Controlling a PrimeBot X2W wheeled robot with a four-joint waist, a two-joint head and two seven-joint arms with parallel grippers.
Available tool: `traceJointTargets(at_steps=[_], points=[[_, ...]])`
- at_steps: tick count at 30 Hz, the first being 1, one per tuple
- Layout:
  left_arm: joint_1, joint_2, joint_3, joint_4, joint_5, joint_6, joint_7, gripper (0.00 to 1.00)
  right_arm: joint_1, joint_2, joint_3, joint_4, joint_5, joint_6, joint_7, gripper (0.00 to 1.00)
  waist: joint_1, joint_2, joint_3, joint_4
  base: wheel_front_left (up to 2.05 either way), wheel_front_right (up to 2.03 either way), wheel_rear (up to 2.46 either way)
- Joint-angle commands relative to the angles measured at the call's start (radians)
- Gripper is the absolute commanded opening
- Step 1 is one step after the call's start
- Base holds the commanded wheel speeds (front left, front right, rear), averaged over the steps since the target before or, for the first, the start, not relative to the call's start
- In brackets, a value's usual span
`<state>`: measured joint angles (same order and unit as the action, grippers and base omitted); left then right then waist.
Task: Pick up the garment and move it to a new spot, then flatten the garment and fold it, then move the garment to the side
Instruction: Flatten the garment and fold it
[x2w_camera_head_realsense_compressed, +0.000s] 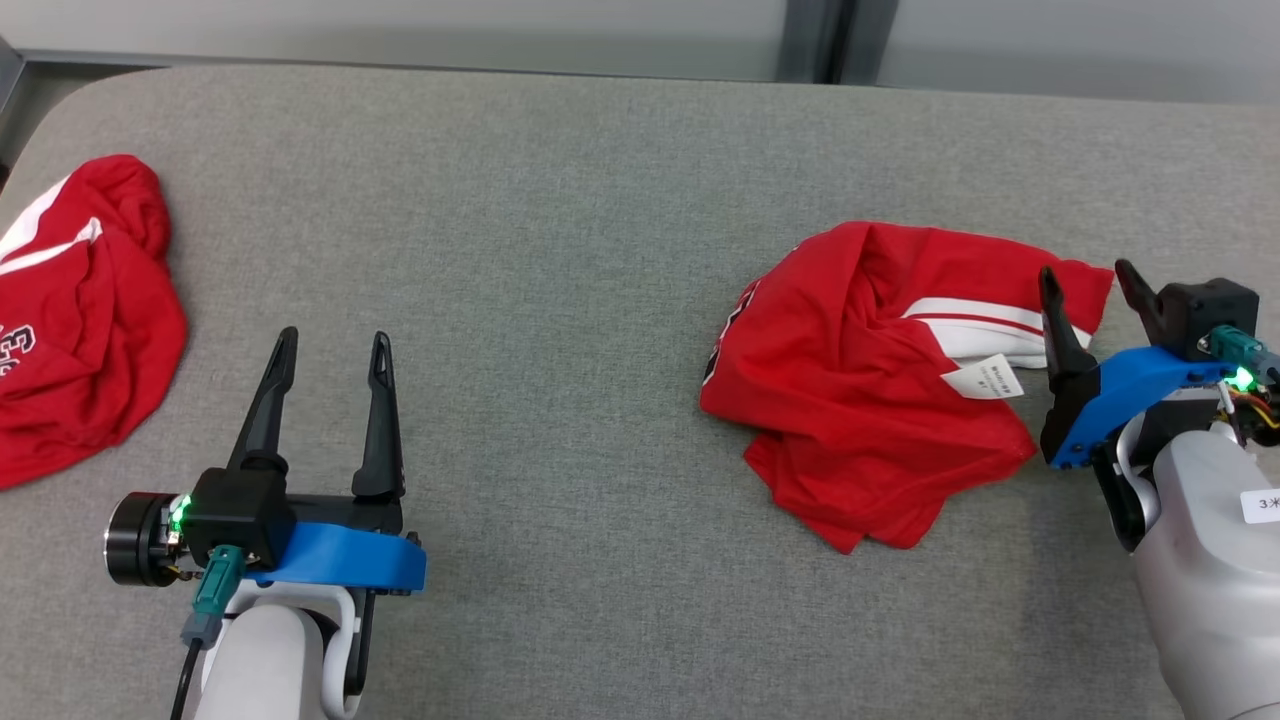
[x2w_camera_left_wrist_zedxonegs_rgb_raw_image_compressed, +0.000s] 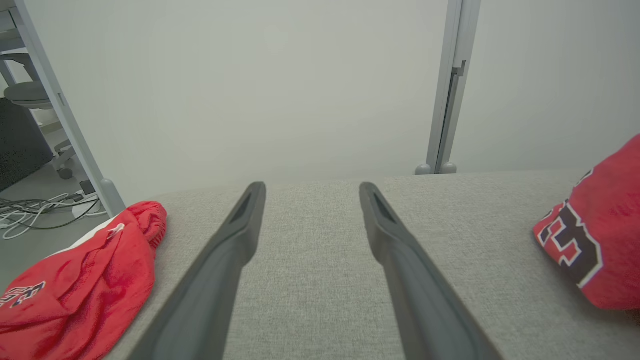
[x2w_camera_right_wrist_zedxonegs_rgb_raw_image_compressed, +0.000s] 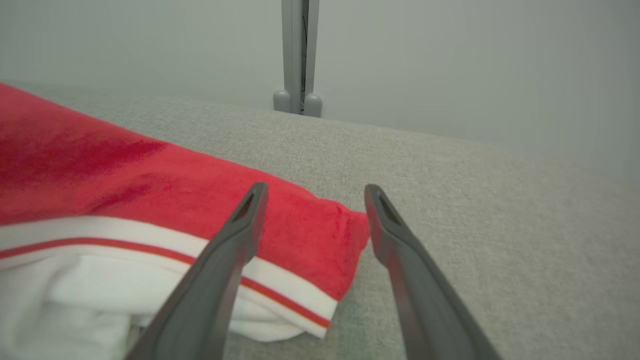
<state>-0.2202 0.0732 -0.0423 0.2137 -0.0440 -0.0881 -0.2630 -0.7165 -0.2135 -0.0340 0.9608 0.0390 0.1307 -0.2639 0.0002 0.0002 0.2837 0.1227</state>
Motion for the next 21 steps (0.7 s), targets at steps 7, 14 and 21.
traceJointTargets(at_steps=[7, 14, 21], points=[[-0.005, -0.005, 0.01, -0.013, -0.005, 0.006, -0.003, 1.0, -0.008, 0.011, -0.022, 0.122, -0.001, 0.0, -0.001, 1.0, -0.0002, -0.0002, 0.017, 0.014, 0.0, 0.0, 0.0], [-0.009, -0.009, 0.016, -0.021, -0.001, 0.008, -0.003, 1.0, -0.013, 0.039, -0.024, 0.216, -0.01, 0.0, 0.001, 1.0, -0.0002, -0.0002, 0.017, 0.013, 0.0, 0.0, 0.0], [-0.001, -0.006, 0.024, -0.009, 0.007, 0.005, -0.003, 1.0, -0.013, 0.045, -0.017, 0.252, 0.018, 0.0, 0.004, 0.0, -0.0002, -0.0002, 0.001, 0.004, 0.0, 0.0, 0.0]])
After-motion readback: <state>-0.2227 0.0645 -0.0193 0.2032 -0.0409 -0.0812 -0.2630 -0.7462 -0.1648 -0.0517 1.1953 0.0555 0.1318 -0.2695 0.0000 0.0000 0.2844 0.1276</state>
